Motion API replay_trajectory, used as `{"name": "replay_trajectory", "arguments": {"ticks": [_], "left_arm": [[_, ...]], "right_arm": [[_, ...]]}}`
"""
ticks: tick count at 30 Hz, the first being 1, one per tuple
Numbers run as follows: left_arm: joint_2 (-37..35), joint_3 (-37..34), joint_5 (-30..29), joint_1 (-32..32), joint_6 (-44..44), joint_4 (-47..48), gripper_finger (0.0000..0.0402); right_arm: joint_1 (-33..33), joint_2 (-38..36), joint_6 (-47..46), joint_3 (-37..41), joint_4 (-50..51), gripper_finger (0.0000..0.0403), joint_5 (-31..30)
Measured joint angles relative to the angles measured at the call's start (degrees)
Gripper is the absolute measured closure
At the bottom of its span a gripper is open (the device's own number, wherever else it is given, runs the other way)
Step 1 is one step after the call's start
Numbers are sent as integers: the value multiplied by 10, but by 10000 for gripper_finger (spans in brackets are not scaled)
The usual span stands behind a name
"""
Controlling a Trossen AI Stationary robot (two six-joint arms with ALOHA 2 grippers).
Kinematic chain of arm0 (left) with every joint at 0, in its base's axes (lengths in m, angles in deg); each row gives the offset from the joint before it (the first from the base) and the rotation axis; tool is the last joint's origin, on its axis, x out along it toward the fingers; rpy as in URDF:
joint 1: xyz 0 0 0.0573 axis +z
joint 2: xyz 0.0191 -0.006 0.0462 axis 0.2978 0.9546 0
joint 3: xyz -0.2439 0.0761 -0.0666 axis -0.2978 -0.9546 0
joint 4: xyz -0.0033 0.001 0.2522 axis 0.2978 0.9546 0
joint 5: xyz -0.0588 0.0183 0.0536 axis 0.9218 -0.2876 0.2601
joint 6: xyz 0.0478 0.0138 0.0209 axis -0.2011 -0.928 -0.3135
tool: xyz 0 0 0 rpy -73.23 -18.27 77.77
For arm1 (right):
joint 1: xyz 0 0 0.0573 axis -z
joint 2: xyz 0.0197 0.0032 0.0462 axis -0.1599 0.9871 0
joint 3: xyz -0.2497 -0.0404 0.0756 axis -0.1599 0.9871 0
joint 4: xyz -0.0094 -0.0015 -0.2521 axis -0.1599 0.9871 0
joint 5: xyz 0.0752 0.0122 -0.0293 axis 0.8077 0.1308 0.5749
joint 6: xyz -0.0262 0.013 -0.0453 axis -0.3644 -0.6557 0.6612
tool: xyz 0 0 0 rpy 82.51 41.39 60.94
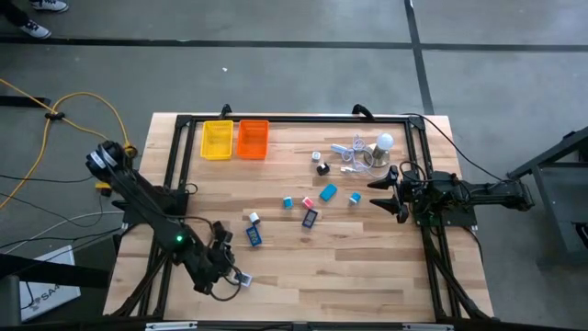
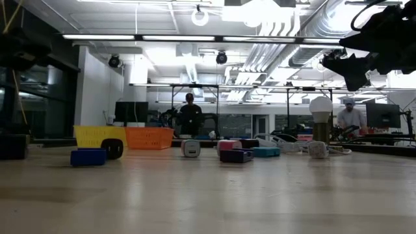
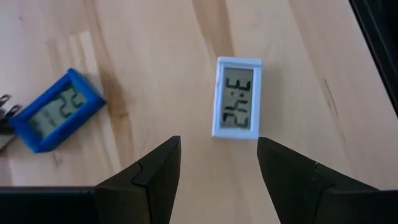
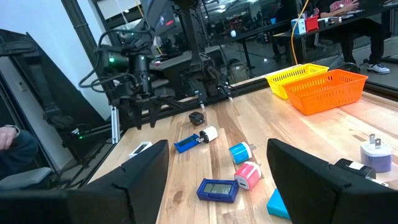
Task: Pick & Place Office items
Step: Put the white digital clock into the yellow basket
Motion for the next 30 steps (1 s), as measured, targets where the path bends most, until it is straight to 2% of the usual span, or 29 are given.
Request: {"name": "replay_trajectory", "arguments": {"ticks": [12,21,30], "left_arm": [[53,0,7,-10,26,-57,198],[55,0,10,-10,49,-59,198],[88,0,13,-12,61,-61,198]], "right_arm": [[0,0,0,0,0,144,0],[0,0,0,0,0,144,0],[0,0,0,0,0,144,0]]}}
